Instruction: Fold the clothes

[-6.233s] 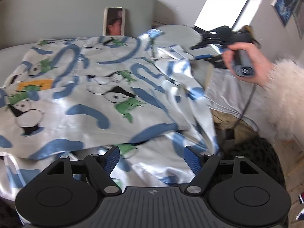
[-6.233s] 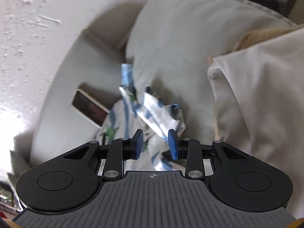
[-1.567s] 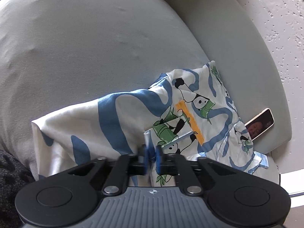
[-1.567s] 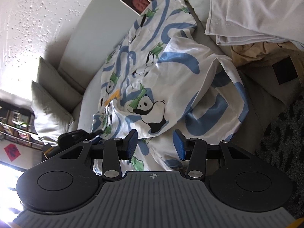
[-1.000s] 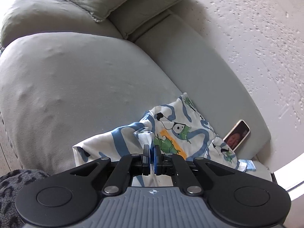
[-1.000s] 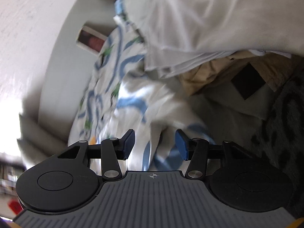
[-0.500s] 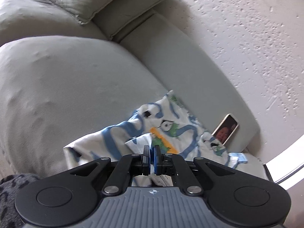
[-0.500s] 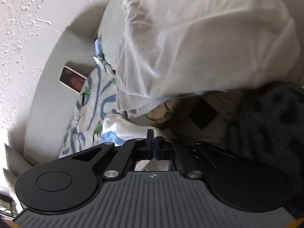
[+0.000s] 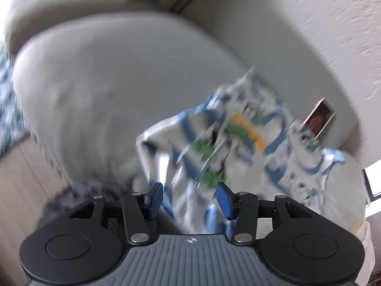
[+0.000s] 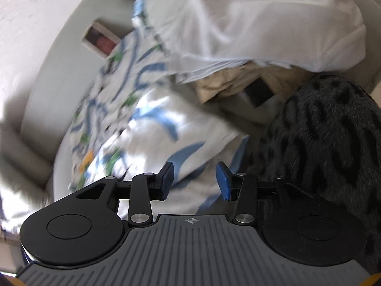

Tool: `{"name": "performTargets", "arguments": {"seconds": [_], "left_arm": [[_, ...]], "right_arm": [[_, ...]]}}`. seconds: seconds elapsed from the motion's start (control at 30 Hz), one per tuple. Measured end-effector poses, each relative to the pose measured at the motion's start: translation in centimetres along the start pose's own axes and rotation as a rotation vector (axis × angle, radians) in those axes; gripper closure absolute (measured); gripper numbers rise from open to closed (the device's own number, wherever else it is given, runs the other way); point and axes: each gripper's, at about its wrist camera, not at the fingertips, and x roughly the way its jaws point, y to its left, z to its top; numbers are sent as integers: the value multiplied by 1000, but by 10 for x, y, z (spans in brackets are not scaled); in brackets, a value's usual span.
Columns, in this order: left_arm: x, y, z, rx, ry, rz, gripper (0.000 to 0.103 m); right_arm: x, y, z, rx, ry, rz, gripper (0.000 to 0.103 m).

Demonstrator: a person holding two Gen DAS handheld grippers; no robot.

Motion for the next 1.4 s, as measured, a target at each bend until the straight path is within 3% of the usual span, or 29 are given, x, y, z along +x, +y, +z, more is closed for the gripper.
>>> {"name": "performTargets", "arguments": {"seconds": [0.1, 0.13, 0.27, 0.37, 0.53, 0.7, 0.83, 1.0, 1.03, 1.07, 1.17, 1.2, 1.27, 1.3, 1.4], "left_arm": [[0, -19, 23, 183, -105, -18, 58], [12, -21, 32, 210, -86, -14, 59], [66, -30, 60, 274, 36, -11, 82], [97, -32, 67, 290, 106, -1, 83], [118, -32, 70, 276, 153, -11, 79], [135, -40, 71, 336, 173, 48, 79], [141, -45, 68, 391, 195, 35, 79], [141, -60, 60, 505, 186, 27, 80], [141, -61, 58, 517, 180, 30, 84], [141, -62, 57, 529, 173, 32, 99], [132, -65, 54, 562, 100, 38, 103], [128, -65, 53, 564, 76, 37, 103], [120, -65, 52, 565, 31, 36, 103], [118, -65, 52, 562, 14, 34, 103], [115, -63, 51, 545, -2, 29, 103]], "right_arm": [[-8, 13, -5, -76, 8, 82, 57], [-10, 18, -3, -94, 2, 110, 57], [-8, 33, 4, -143, -25, 175, 57], [-5, 37, 5, -157, -30, 190, 56], [0, 31, 7, -141, -13, 175, 56], [4, 32, 7, -154, 1, 173, 56], [8, 36, 6, -173, 12, 179, 56], [11, 37, 7, -185, 19, 168, 55], [11, 37, 7, -188, 19, 166, 55], [11, 38, 7, -191, 18, 164, 55], [13, 40, 13, -199, -4, 155, 55], [13, 40, 18, -194, -25, 148, 53], [15, 42, 31, -187, -88, 126, 37], [19, 43, 39, -182, -117, 104, 33], [41, 43, 62, -155, -155, 57, 33]]}}
